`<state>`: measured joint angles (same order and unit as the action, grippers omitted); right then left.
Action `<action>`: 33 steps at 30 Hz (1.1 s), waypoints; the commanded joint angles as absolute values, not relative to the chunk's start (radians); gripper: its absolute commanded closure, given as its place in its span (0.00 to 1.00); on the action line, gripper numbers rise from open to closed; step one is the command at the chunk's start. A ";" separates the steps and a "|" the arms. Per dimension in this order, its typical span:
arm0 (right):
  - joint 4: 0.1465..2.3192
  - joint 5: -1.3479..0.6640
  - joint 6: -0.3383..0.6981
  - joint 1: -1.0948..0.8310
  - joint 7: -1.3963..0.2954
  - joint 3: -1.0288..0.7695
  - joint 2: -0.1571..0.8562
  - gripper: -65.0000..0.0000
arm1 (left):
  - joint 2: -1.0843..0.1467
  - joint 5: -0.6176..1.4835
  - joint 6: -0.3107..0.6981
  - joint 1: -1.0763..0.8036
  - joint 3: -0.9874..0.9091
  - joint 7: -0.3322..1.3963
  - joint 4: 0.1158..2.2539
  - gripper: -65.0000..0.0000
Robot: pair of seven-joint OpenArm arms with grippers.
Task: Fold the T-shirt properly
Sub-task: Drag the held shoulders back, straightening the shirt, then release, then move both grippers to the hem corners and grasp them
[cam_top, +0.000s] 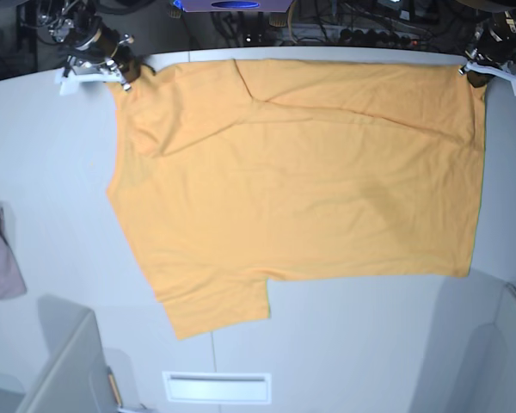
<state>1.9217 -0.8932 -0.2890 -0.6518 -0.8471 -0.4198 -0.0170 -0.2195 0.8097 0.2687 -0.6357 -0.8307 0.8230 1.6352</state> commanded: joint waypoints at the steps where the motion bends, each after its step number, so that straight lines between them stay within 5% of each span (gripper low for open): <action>1: 1.939 -0.901 -0.282 -0.656 -0.842 -0.426 -0.010 1.00 | -0.234 0.816 0.274 -0.650 -0.842 0.811 1.650 1.00; 4: 1.939 -0.901 -0.282 -0.657 -0.842 -0.426 -0.010 1.00 | -0.222 0.817 0.274 -0.651 -0.888 0.811 1.650 1.00; 5: 1.939 -0.901 -0.282 -0.659 -0.842 -0.426 -0.010 0.99 | -0.208 0.817 0.274 -0.650 -0.918 0.811 1.652 0.91; 10: 1.943 -0.903 -0.280 -0.661 -0.839 -0.463 -0.010 0.58 | -0.191 0.817 0.274 -0.647 -1.041 0.811 1.704 0.43; 15: 2.006 -0.906 -0.275 -0.657 -0.839 -0.552 -0.012 0.52 | -0.194 0.817 0.274 -0.642 -1.121 0.811 1.764 0.22; 22: 2.006 -0.900 -0.274 -0.559 -0.840 -0.598 -0.007 0.52 | -0.197 0.819 0.277 -0.608 -1.207 0.811 1.845 0.36; 29: 1.982 -0.900 -0.272 -0.380 -0.849 -0.588 0.058 0.52 | -0.199 0.811 0.277 -0.526 -1.201 0.820 1.867 1.00; 33: 1.908 -0.900 -0.272 -0.277 -0.858 -0.524 0.108 0.51 | -0.200 0.809 0.278 -0.499 -1.199 0.880 1.865 1.00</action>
<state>1.8870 -0.8833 -0.2829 -0.2897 -0.8696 -0.5194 0.0952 -0.1856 0.7998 0.2756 -0.4957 -1.1904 0.9009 1.8484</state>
